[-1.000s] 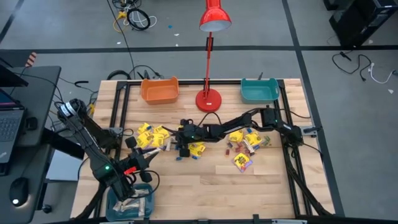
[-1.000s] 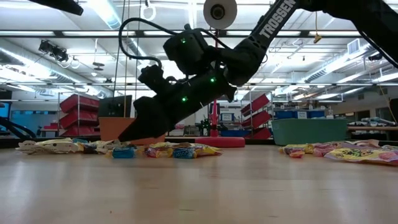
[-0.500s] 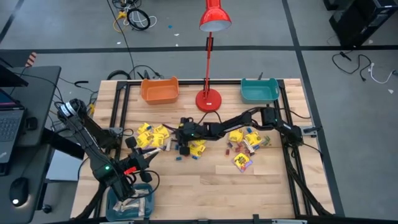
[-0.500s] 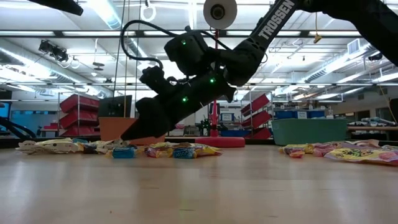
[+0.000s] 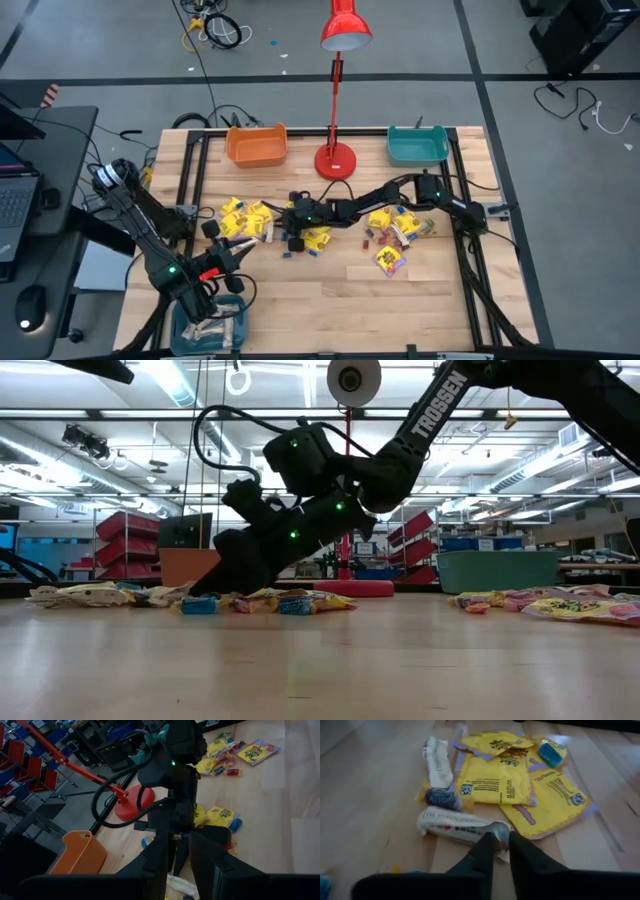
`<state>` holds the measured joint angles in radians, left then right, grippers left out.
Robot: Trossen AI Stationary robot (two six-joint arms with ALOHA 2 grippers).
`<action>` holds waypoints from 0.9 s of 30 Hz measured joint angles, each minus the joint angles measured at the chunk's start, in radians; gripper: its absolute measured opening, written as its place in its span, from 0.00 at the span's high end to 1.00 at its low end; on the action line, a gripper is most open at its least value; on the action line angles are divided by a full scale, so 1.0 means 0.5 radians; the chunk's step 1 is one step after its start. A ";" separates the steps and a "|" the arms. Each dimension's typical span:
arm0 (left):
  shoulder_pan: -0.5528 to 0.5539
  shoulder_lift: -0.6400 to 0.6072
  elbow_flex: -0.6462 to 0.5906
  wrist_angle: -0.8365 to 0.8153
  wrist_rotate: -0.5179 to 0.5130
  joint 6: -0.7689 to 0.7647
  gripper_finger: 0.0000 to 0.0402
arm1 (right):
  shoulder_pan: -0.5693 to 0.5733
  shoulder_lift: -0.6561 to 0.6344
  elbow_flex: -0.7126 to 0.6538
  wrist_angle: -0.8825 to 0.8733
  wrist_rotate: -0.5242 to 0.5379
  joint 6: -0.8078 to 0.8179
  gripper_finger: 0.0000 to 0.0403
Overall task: Sort candy
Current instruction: Put the white candy into the blue bin
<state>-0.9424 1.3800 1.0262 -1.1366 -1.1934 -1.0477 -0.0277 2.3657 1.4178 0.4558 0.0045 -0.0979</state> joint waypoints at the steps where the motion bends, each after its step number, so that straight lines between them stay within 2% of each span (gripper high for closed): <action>1: 0.000 0.000 0.000 0.001 0.001 0.001 0.80 | 0.000 0.000 0.000 -0.004 -0.002 -0.010 0.94; 3: 0.000 0.000 0.000 0.001 0.000 0.001 0.80 | 0.002 0.001 -0.001 -0.001 -0.005 -0.036 0.98; 8: 0.000 0.000 0.000 0.002 0.001 0.001 0.80 | 0.003 0.002 -0.003 0.016 0.006 -0.035 1.00; 11: 0.000 0.000 0.000 0.003 0.001 0.001 0.80 | 0.031 -0.028 -0.008 -0.009 0.108 -0.057 1.00; 18: 0.000 0.000 0.000 0.034 0.001 0.000 0.80 | 0.133 -0.173 -0.010 0.006 0.453 -0.411 1.00; 21: 0.000 0.000 0.000 0.059 0.001 -0.012 0.80 | 0.189 -0.222 -0.009 0.003 0.693 -0.572 1.00; 27: 0.000 0.000 0.000 0.063 0.001 -0.144 0.80 | 0.322 -0.326 -0.009 0.153 1.358 -1.086 1.00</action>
<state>-0.9424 1.3800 1.0260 -1.1051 -1.1927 -1.1195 0.1334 2.2027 1.4132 0.5321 0.6836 -0.6408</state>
